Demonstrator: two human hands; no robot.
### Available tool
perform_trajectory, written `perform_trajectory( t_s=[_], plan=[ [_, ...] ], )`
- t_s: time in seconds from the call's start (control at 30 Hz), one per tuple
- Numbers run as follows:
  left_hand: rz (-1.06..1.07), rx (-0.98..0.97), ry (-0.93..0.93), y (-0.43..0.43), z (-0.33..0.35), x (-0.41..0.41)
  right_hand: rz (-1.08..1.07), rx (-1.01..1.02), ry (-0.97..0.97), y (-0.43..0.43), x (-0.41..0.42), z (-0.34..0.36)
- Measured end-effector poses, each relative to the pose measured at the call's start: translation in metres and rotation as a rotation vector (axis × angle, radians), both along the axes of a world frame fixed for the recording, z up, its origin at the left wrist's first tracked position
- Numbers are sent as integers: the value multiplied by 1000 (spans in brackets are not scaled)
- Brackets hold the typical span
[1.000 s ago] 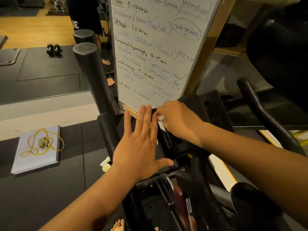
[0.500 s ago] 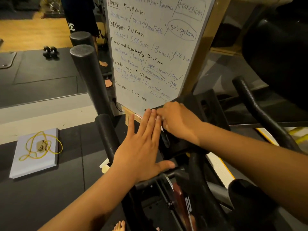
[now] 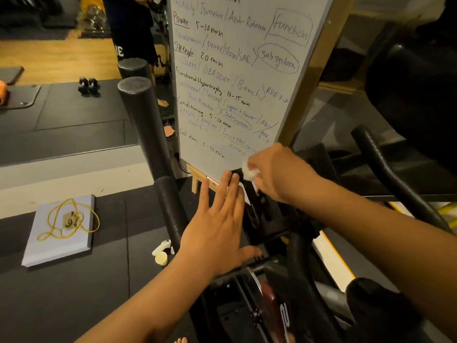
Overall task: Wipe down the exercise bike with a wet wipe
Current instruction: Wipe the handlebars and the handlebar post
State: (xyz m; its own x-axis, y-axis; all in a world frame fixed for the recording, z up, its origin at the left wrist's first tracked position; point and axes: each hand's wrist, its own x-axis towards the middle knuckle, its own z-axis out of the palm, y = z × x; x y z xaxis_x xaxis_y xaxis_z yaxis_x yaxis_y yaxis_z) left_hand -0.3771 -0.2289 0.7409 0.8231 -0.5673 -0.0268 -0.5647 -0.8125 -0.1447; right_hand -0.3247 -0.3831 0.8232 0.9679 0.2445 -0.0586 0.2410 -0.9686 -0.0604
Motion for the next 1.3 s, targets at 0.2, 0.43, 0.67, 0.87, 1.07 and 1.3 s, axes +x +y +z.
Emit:
perform_trajectory(
  t_s=[0.2, 0.43, 0.67, 0.87, 1.07, 1.3],
  plan=[
    [-11, 12, 11, 1, 0, -1, 89, -200, 125, 6, -18, -26],
    [-16, 82, 5, -1, 1, -1, 91, -210, 183, 1, -22, 10],
    [-2, 92, 21, -1, -1, 1, 153, -456, 19, 17, -22, -23],
    [-1, 82, 33, 1, -2, 3, 105, -347, 250, 6, -49, -18],
    [-3, 96, 63, 1, 1, 0, 18, 116, -212, 3, -1, -15],
    [6, 81, 26, 1, 0, 2, 157, -89, 444, -10, -33, -39]
  ],
)
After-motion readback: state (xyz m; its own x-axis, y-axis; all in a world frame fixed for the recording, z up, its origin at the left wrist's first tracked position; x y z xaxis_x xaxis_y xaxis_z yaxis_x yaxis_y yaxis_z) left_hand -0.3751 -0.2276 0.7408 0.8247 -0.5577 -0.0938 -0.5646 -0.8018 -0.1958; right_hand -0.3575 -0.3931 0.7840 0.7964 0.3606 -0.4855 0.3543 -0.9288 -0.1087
